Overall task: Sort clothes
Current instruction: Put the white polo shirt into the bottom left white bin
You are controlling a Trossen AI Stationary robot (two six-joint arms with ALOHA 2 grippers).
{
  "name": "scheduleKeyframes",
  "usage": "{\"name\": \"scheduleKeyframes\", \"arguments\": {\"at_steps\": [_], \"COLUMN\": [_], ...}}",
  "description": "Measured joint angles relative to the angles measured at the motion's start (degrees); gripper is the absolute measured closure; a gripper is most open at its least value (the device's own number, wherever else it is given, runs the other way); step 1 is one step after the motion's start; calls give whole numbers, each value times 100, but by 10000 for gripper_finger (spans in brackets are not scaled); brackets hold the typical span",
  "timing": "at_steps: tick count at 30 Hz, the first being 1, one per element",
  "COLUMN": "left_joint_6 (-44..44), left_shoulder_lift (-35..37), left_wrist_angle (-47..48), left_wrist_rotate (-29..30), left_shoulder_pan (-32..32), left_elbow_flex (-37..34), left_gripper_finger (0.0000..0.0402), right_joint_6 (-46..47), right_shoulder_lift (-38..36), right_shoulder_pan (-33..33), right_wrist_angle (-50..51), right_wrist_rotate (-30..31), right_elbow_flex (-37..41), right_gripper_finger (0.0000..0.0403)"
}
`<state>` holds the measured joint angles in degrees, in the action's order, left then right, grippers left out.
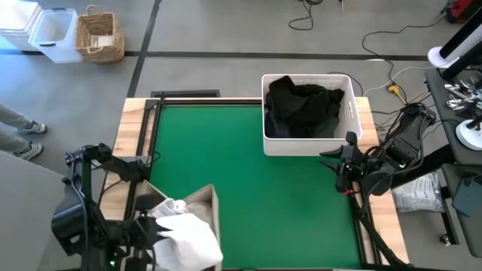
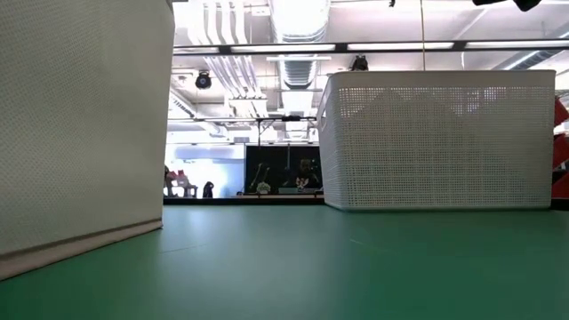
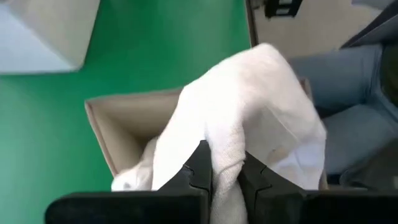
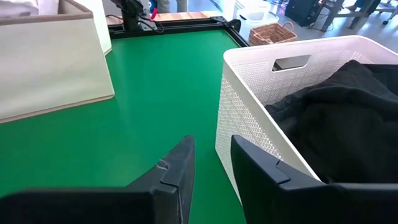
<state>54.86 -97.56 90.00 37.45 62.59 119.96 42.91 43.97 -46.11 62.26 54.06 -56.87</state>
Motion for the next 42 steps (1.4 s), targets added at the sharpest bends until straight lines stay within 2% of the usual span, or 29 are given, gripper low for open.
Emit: {"name": "scheduleKeyframes", "arguments": {"at_steps": [6,13,19,24,29,38,42], "left_joint_6": [157,511,975,1456,1442,1691,1884], "left_shoulder_lift": [160,833,1580,1938,2057,1971,1963], "left_wrist_angle": [-13,-9,-6,-84,-417,-424,-377], "left_wrist_rotate": [-186,-335,-926,-1361,-1467,-1420,-1225], "left_shoulder_pan": [-61,-188,-452,-575,-578,-589,-599], "left_elbow_flex": [-680,-1786,-3038,-3804,-4095,-4072,-3962], "left_gripper_finger": [393,393,393,393,393,392,373], "right_joint_6": [12,10,5,3,4,12,14], "right_shoulder_lift": [0,0,0,0,0,0,0], "right_shoulder_pan": [1,0,0,2,0,0,2], "right_wrist_angle": [-2,-2,-2,-2,-2,-7,-9], "right_wrist_rotate": [0,2,2,4,4,4,4], "right_elbow_flex": [1,1,1,-1,0,-1,1], "right_gripper_finger": [308,301,301,300,300,300,300]}}
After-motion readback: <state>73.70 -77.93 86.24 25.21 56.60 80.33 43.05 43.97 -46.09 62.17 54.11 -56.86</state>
